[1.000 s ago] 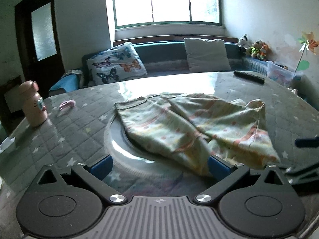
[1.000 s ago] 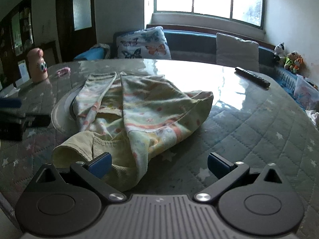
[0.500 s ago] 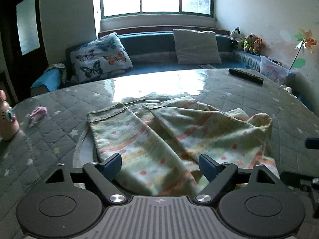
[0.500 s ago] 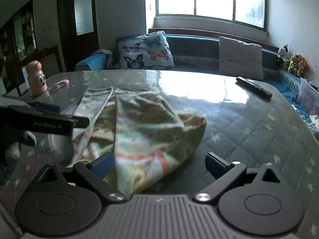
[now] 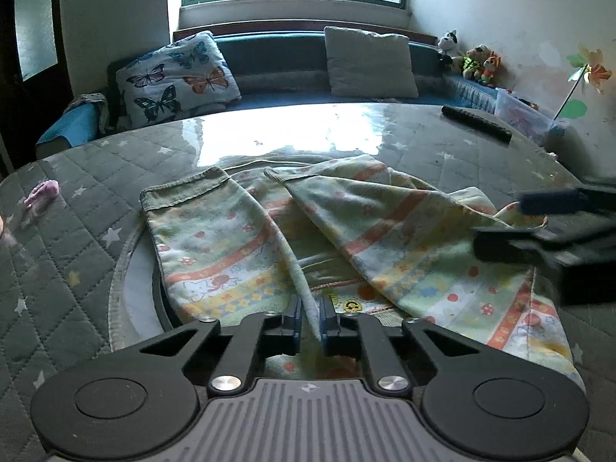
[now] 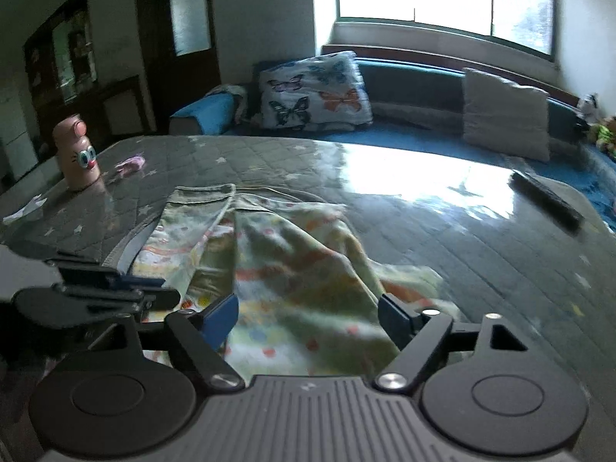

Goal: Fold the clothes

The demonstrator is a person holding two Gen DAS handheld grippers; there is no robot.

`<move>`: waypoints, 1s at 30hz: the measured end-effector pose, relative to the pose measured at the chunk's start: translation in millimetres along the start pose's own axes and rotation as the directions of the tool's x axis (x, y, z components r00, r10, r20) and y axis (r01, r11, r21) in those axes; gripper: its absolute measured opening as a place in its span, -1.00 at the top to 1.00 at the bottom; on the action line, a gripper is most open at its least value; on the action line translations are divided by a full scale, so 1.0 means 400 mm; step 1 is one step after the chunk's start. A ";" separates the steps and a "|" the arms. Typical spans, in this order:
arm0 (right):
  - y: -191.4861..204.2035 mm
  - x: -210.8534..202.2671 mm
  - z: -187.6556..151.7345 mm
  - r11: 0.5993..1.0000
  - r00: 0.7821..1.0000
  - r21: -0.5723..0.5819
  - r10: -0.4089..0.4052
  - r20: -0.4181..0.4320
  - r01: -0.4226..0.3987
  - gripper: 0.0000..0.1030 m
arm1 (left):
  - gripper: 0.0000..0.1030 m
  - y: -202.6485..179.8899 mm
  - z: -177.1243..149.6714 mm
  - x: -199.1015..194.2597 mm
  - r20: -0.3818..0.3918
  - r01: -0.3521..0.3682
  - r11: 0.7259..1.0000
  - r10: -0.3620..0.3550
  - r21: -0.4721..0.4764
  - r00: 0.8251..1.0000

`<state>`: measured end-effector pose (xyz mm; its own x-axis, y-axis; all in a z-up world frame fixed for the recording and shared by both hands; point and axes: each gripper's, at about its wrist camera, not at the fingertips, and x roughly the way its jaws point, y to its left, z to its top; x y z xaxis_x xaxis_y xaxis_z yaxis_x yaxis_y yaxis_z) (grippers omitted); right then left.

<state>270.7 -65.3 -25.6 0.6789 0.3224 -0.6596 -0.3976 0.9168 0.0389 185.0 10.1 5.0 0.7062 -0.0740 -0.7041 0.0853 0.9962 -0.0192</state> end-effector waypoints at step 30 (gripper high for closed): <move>0.018 0.197 0.114 0.996 1.000 -0.090 -0.012 -0.006 0.011 0.95 | 0.93 0.047 -0.008 -0.029 0.022 -0.057 0.996 0.058 -0.064 0.998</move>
<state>349.5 -22.5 -43.0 0.6796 0.3101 -0.6649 -0.4441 0.8952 -0.0365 176.3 29.9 10.5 0.7250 -0.0170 -0.6885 0.0003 0.9997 -0.0244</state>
